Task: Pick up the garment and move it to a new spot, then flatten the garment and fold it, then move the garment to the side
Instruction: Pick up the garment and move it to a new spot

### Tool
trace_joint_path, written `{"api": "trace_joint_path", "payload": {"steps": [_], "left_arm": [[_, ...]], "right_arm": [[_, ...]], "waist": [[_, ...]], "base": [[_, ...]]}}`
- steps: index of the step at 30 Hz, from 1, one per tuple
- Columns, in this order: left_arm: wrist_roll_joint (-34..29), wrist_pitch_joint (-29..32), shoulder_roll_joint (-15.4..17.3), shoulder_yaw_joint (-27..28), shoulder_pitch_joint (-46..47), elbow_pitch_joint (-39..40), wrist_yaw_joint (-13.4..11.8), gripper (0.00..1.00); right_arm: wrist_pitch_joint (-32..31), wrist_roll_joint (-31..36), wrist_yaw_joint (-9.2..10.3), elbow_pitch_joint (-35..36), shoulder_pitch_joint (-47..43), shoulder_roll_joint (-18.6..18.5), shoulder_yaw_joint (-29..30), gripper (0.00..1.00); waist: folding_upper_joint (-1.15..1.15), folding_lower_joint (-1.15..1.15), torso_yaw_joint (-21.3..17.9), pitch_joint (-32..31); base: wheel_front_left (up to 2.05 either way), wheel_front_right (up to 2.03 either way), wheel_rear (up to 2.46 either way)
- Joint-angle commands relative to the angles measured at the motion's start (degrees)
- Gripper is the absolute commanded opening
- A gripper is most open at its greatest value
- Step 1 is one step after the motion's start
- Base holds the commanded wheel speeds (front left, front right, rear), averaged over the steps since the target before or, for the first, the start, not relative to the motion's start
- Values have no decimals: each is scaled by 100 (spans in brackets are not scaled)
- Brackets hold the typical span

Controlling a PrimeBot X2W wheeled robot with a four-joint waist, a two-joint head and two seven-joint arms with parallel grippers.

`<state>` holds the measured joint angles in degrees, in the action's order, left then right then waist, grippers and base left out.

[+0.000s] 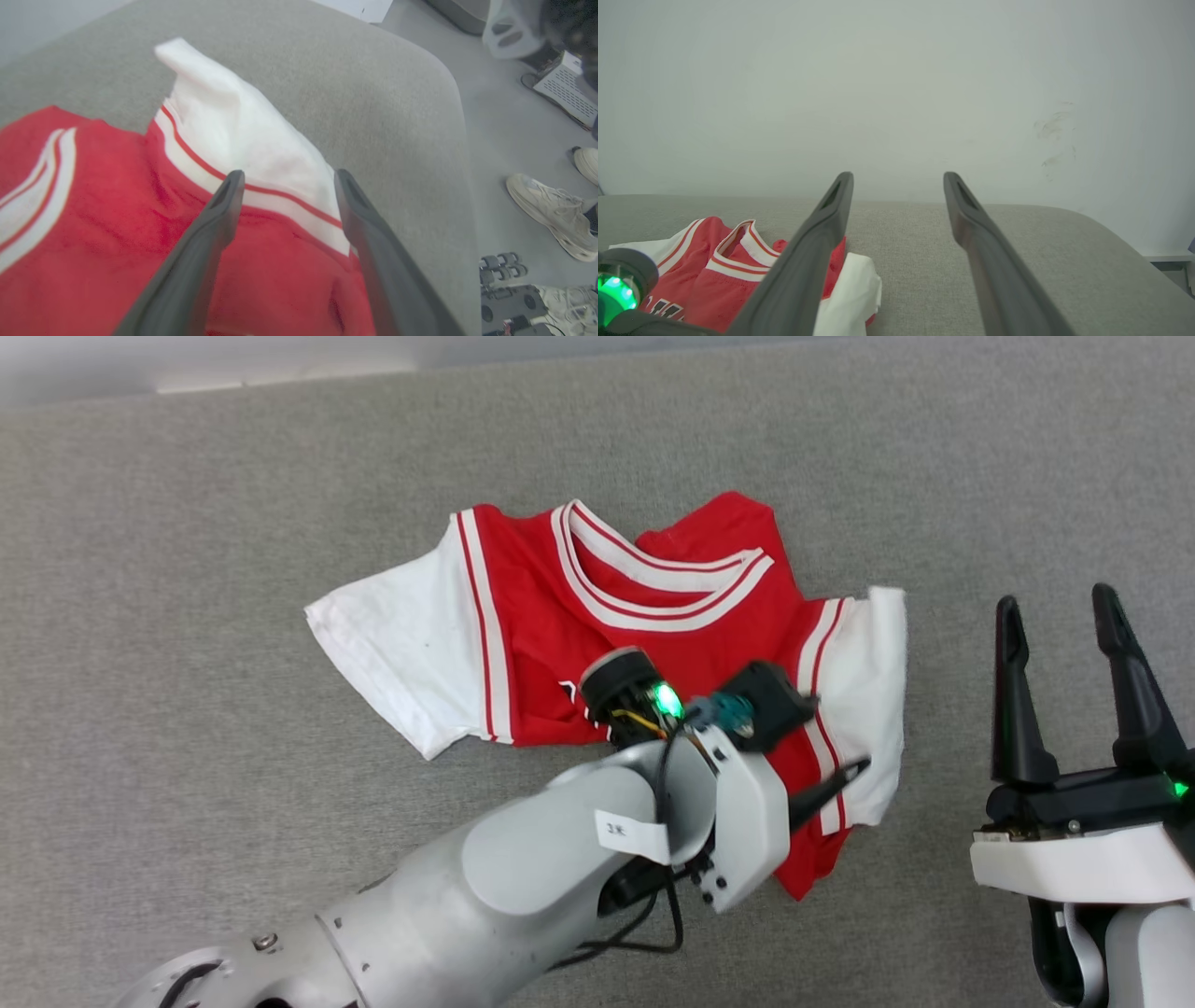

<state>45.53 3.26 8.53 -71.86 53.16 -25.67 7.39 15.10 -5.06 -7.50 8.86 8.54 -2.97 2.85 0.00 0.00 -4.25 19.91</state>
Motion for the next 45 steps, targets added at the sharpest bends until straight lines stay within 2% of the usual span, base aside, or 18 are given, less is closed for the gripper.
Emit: {"api": "trace_joint_path", "payload": {"steps": [1, 4, 9, 13, 16, 18, 21, 24, 28, 29, 33, 34, 45], "left_arm": [[-50, -312, -22, 144, 82, -25, -56, 100], [-239, -923, 36, 358, 106, -37, -336, 100], [-660, -1699, 297, 774, -75, 67, -1188, 100], [-1028, -1845, 583, 1392, -425, 437, -1947, 100], [-1439, -1844, 836, 1993, -968, 986, -2414, 100], [-1702, -1844, 990, 2431, -1366, 1335, -2668, 100], [-2002, -1845, 1114, 3014, -1997, 1759, -2880, 100], [-2235, -1846, 1182, 3575, -2591, 2041, -2973, 100], [-2474, -1846, 1150, 4232, -3358, 2286, -2906, 100], [-2584, -1846, 1108, 4535, -3688, 2383, -2831, 100], [-2775, -1846, 963, 5010, -4279, 2444, -2627, 100], [-2864, -1846, 888, 5202, -4521, 2422, -2507, 100], [-3356, -1847, 279, 6012, -5406, 2374, -1989, 100]], "right_arm": [[10, 20, 2, -42, -98, 17, -2, 100], [10, 45, 2, -98, -213, 17, 31, 100], [11, 74, 2, -136, -369, 16, 77, 100], [10, 105, 2, -166, -498, 16, 81, 100], [11, 118, 2, -196, -572, 17, 84, 100], [10, 131, 2, -216, -629, 17, 81, 100], [11, 136, 2, -238, -685, 16, 100, 100], [11, 140, 2, -272, -780, 17, 97, 100], [11, 130, 2, -316, -882, 17, 97, 100], [10, 121, 2, -358, -920, 17, 104, 100], [10, 72, 2, -488, -1036, 16, 146, 100], [11, 41, 2, -561, -1096, 16, 153, 100], [11, -124, 2, -924, -1378, 16, 129, 100]], "waist": [[0, 0, 96, -217], [0, 0, 188, -439], [0, 0, 336, -711], [0, 0, 433, -880], [0, 0, 486, -981], [0, 0, 510, -1050], [0, 0, 545, -1161], [0, 0, 575, -1263], [0, 0, 598, -1389], [0, 0, 605, -1450], [0, 0, 633, -1575], [0, 0, 642, -1630], [0, 0, 642, -1842]], "base": [[0, 0, 0], [0, 0, 0], [0, 0, 0], [0, 0, 0], [0, 0, 0], [0, 0, 0], [0, 0, 0], [0, 0, 0], [0, 0, 0], [0, 0, 0], [0, 0, 0], [0, 0, 0], [0, 0, 0]]}}
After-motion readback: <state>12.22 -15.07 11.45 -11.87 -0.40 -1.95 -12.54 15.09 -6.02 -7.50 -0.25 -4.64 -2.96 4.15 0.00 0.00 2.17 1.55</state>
